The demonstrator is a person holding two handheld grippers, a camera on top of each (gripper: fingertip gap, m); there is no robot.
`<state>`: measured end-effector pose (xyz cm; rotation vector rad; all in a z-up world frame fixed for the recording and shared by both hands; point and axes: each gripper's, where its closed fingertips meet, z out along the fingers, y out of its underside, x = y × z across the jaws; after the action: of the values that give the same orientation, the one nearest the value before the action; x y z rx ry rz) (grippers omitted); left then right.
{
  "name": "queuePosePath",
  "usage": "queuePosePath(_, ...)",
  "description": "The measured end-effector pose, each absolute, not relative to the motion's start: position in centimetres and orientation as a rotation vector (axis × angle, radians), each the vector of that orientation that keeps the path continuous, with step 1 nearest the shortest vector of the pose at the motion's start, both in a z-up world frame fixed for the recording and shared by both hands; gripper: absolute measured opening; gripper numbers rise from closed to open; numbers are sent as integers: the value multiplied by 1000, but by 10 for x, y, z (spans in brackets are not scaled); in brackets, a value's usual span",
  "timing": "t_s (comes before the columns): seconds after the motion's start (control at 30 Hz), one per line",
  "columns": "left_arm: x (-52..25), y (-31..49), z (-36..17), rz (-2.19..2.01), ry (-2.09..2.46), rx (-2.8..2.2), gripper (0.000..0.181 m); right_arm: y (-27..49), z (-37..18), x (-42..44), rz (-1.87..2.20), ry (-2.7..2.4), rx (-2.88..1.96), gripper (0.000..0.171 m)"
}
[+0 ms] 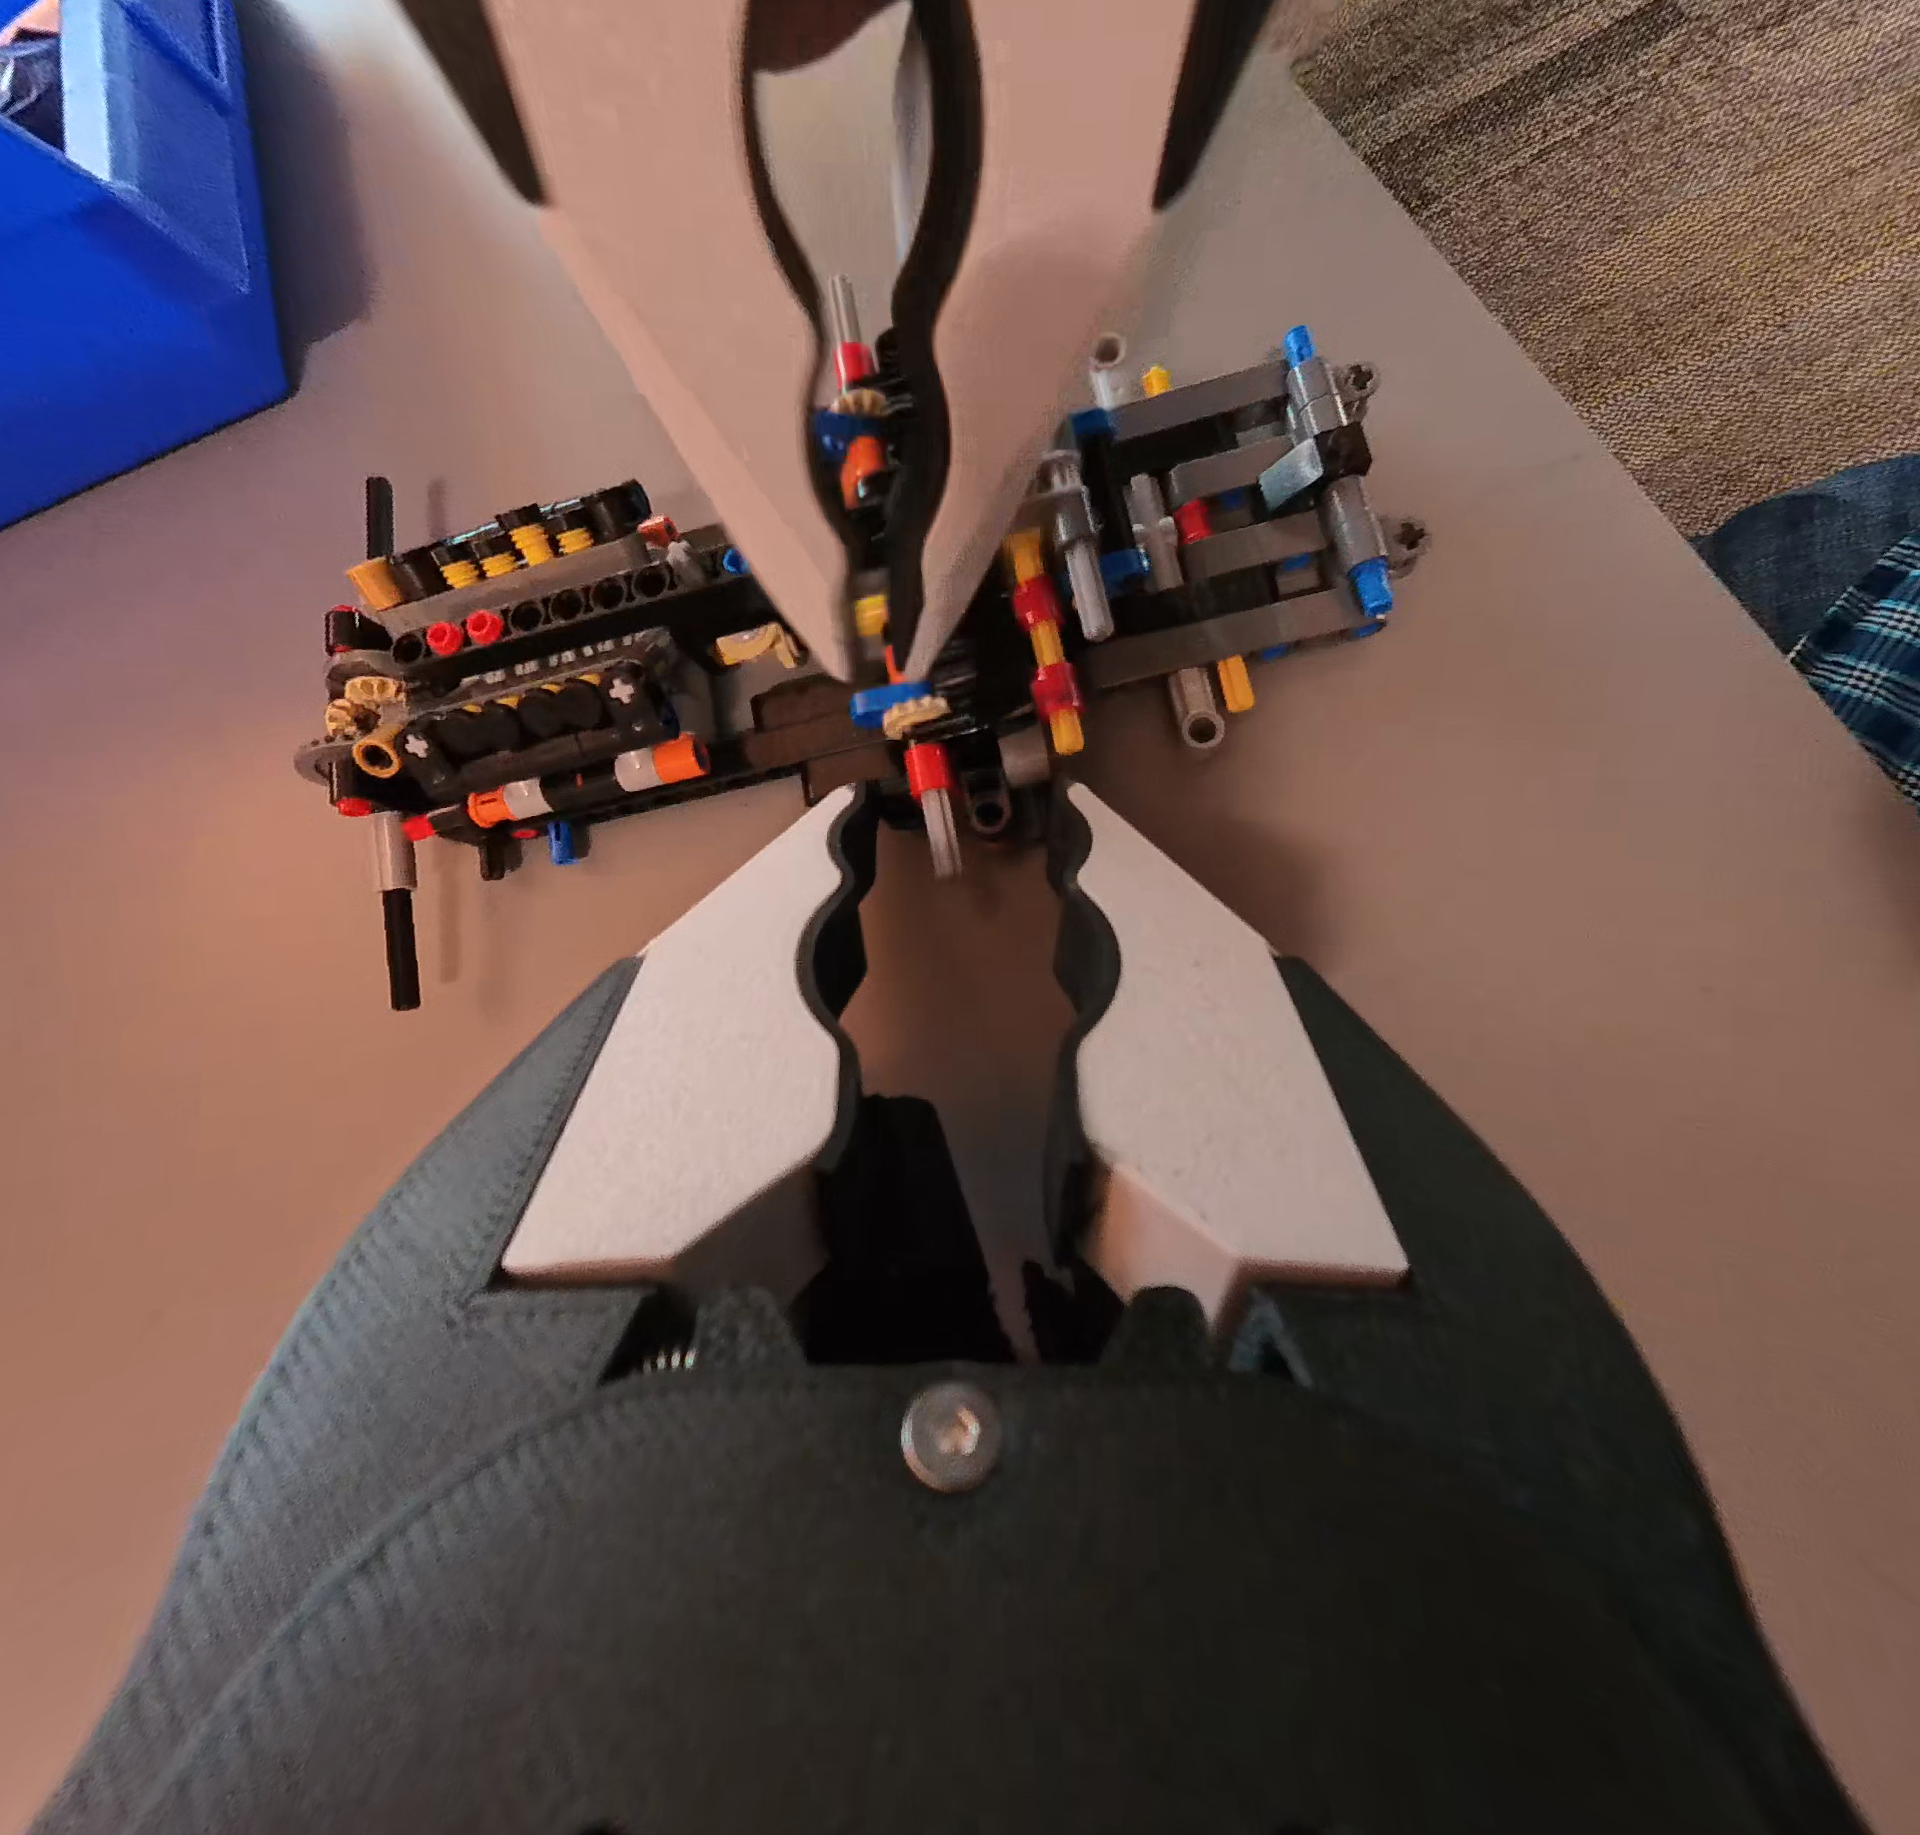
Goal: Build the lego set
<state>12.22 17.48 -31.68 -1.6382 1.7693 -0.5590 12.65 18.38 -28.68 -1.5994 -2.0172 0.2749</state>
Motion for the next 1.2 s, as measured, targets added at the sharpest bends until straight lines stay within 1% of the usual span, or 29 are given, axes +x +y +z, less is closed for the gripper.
queuePosePath(0.03,122,175,-317,-558,1771,-1636,32,187,-289,131,302,-2004,-1660,11)
queuePosePath(0.07,122,175,-317,-557,1773,-1635,32,188,-291,134,349,-1996,-1717,18)
queuePosePath(0.13,123,175,-317,-549,1781,-1632,32,186,-293,134,495,-1981,-1794,15)
queuePosePath(0.17,123,175,-317,-548,1783,-1632,32,188,-294,135,542,-1973,-1825,19)
queuePosePath(0.27,123,175,-317,-554,1782,-1633,32,187,-296,135,647,-1998,-1881,20)
queuePosePath(0.33,123,175,-317,-557,1781,-1632,32,184,-298,134,706,-2028,-1914,25)
queuePosePath(0.57,123,175,-317,-560,1782,-1625,32,179,-298,129,897,-2036,-1990,23)
queuePosePath(0.67,123,175,-317,-561,1783,-1624,32,177,-302,129,920,-2046,-2004,24)
queuePosePath(0.77,123,175,-317,-559,1783,-1621,32,181,-297,130,876,-2033,-1989,20)
queuePosePath(0.83,123,175,-317,-559,1783,-1619,32,186,-288,133,842,-1990,-1966,23)
queuePosePath(0.97,122,176,-317,-566,1785,-1616,32,194,-274,150,777,-1877,-1953,23)
queuePosePath(1.07,121,176,-317,-565,1798,-1609,32,196,-273,170,717,-1810,-1967,25)
queuePosePath(1.2,120,178,-317,-552,1832,-1593,32,198,-279,188,788,-1699,-2028,28)
